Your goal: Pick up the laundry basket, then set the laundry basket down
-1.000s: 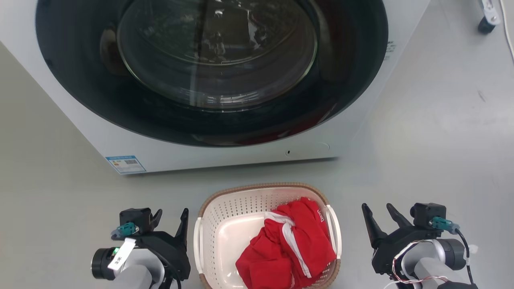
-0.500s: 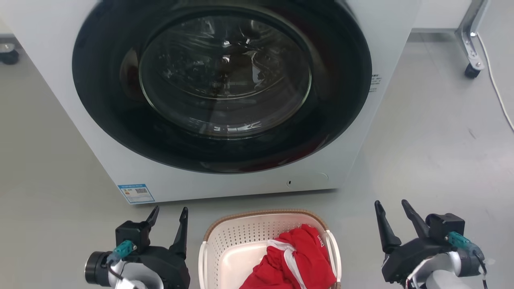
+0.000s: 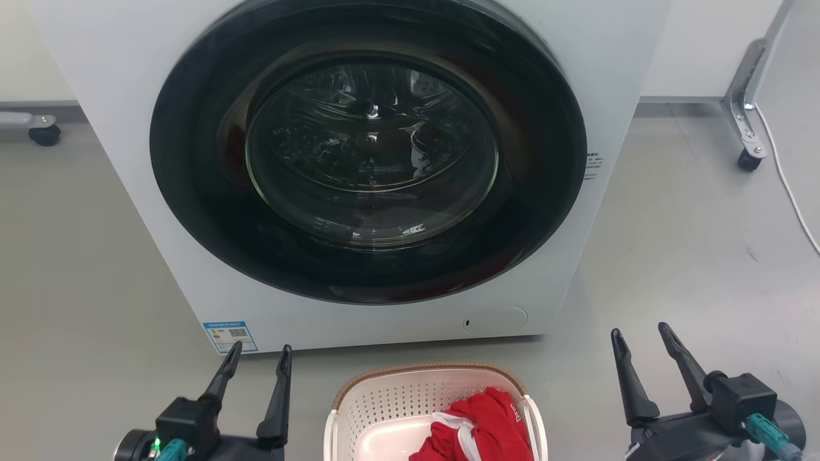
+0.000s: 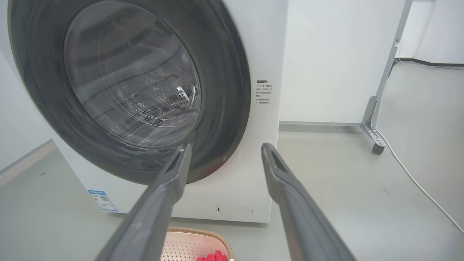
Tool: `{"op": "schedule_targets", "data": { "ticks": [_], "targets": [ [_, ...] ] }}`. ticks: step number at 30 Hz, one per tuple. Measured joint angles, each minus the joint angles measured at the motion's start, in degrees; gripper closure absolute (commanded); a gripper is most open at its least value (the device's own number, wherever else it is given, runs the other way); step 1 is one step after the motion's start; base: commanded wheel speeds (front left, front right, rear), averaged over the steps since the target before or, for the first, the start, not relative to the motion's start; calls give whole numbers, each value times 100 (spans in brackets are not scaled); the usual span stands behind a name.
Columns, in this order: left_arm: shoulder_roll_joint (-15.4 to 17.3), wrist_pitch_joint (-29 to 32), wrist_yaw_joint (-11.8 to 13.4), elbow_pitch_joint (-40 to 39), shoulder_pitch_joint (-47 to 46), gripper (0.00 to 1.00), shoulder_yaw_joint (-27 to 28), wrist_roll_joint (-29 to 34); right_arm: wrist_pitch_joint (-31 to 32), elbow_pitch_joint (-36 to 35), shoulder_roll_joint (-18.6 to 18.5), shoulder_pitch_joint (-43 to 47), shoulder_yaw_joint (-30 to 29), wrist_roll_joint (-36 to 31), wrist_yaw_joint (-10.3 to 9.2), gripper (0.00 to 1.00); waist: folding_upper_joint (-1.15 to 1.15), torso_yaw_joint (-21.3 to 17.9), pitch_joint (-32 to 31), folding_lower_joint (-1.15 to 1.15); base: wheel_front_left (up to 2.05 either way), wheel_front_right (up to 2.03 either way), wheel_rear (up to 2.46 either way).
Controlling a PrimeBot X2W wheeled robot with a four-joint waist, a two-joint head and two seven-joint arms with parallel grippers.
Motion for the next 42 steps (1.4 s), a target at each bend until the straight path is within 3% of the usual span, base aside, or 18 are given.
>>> {"op": "schedule_targets", "data": {
  "ticks": [7, 15, 24, 42],
  "targets": [
    [-163, 0, 0, -292, 593, 0, 621, 325, -1, -537, -67, 515, -261, -118, -44, 0, 1, 18, -103, 0, 0, 0, 0],
    [-359, 0, 0, -548, 888, 0, 966, 636, 0, -882, -47, 855, -575, -327, -51, 0, 1, 8, -112, 1, 0, 0, 0],
    [-516, 10, 0, -757, 1048, 0, 1155, 959, 108, -1096, 138, 1065, -944, -566, -51, 0, 1, -14, -79, 1, 0, 0, 0],
    [-676, 394, 0, -991, 1072, 0, 1283, 1239, 480, -1465, 305, 1155, -1148, -835, -51, 0, 0, 2, -2, 1, 0, 0, 0]
  ]
}}
